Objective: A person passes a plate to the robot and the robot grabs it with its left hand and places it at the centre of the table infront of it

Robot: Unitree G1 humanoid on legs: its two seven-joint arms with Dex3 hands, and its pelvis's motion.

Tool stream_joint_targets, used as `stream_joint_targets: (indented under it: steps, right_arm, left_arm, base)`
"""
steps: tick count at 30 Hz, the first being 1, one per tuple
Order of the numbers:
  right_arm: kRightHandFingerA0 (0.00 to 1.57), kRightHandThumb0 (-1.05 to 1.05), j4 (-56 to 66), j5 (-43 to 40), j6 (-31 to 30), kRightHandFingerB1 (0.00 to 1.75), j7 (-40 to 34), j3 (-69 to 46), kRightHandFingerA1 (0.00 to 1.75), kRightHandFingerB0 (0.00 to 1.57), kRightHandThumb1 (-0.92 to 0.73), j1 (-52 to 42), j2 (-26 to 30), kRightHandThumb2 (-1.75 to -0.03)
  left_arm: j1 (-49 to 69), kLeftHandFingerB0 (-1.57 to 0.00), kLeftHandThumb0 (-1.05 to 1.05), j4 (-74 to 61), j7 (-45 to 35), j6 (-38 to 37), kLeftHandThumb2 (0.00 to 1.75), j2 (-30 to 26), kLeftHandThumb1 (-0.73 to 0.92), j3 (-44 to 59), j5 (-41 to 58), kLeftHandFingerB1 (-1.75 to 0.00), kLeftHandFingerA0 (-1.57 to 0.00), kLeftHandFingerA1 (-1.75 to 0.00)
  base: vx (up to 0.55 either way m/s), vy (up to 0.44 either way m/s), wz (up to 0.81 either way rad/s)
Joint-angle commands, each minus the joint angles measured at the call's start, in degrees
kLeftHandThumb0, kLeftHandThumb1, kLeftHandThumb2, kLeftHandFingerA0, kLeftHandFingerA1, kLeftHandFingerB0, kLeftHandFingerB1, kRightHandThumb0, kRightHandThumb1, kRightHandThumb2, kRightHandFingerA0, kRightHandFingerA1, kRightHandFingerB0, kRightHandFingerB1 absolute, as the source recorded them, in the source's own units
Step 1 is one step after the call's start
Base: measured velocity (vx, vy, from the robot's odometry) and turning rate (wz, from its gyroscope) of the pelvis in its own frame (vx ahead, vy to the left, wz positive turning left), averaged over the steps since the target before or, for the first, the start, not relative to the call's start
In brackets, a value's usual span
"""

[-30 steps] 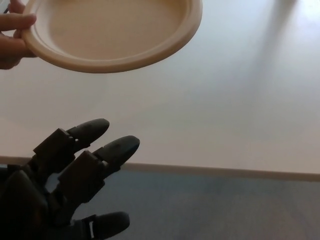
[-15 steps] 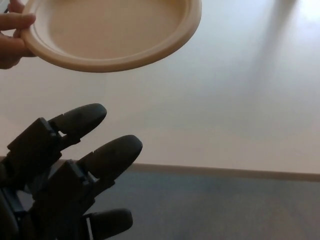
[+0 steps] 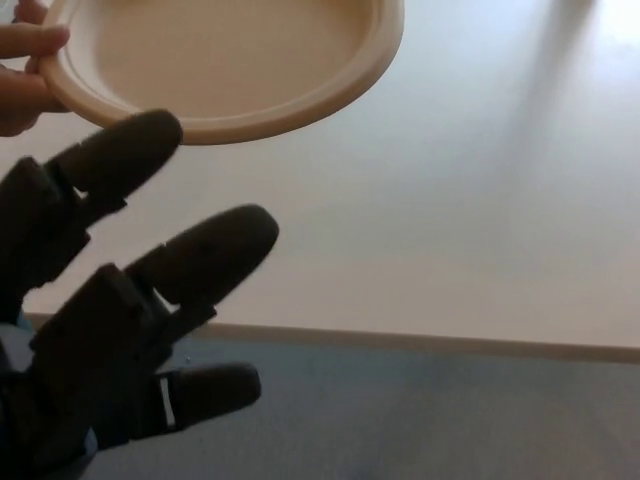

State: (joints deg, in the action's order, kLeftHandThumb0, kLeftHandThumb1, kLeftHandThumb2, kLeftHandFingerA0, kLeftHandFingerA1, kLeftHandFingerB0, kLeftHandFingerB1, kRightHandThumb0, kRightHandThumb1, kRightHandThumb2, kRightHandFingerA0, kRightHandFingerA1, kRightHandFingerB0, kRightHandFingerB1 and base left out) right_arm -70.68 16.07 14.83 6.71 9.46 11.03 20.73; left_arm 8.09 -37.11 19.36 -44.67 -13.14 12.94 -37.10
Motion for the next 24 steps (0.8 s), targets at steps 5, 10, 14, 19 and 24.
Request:
stream_joint_targets:
  steps: [5,10,14,19,24]
  right_arm:
    - [0.30,-0.72,-0.30,0.18,-0.41,0.42,0.47,-0.17,0.54,0.29,-0.81,-0.08,1.51,-0.64]
    - [0.32,-0.71,-0.14,-0.09,-0.23,0.44,0.65,-0.50,0.56,0.31,-0.81,0.08,1.51,-0.64]
    - [0.31,-0.73,-0.48,0.18,-0.68,0.43,0.49,-0.41,0.55,0.30,-0.80,0.34,1.39,-0.64]
    - [0.30,-0.72,-0.12,0.10,-0.46,0.43,0.73,-0.47,0.57,0.27,-0.79,0.53,1.59,-0.65]
    - [0.33,-0.72,-0.02,-0.23,-0.33,0.44,1.14,-0.91,0.58,0.29,-0.81,0.75,1.67,-0.64]
  left_arm:
    - [-10.98,-0.01,-0.35,6.73,-8.73,12.28,0.89,-3.51,0.29,0.67,-1.57,-0.48,0.00,-0.49]
    - [-15.84,-0.02,-0.70,9.28,-11.20,16.67,0.82,-4.44,0.46,-0.23,-3.89,-0.41,-0.08,-0.35]
    - [-17.40,-0.06,-0.71,10.55,-14.02,19.83,0.77,-5.25,0.45,-1.13,-4.57,-0.38,-0.08,-0.33]
    - [-18.47,-0.03,-0.72,10.76,-18.12,24.02,0.80,-7.24,0.45,-2.28,-6.94,-0.29,-0.07,-0.29]
    - [-20.40,-0.03,-0.75,11.48,-20.98,28.17,0.83,-8.34,0.47,-4.42,-9.89,-0.27,-0.08,-0.21]
  base:
    - [0.00,0.000,0.00]
    - [0.00,0.000,0.00]
    - [0.00,0.000,0.00]
    - [0.00,0.000,0.00]
    - [0.00,0.000,0.00]
